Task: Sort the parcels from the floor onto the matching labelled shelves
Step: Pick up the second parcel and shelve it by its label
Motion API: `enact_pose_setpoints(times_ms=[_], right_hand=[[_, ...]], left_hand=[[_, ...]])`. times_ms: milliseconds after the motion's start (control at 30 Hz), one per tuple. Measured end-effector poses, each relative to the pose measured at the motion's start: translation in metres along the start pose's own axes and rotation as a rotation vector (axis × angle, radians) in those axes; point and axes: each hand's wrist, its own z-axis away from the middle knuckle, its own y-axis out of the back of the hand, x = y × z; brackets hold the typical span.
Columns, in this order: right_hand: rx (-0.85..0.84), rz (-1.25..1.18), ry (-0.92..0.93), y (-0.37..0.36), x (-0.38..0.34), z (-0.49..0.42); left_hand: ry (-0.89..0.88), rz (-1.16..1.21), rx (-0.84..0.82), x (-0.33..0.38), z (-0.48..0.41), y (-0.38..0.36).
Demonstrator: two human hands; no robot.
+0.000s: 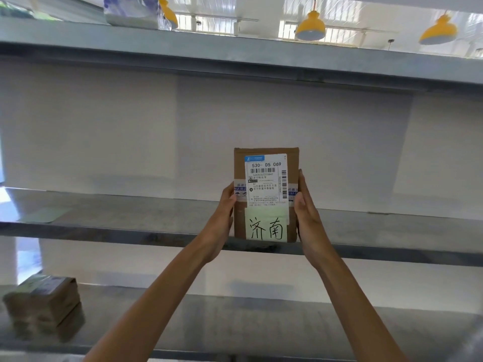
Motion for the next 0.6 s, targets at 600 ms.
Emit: enact_pose_setpoints(times_ms=[600], right_hand=[[0.0,-0.13,0.061,-0.07,0.004,-0.026]], left_hand=[[-0.074,-0.233,0.25,0.029,0.021,0.068]])
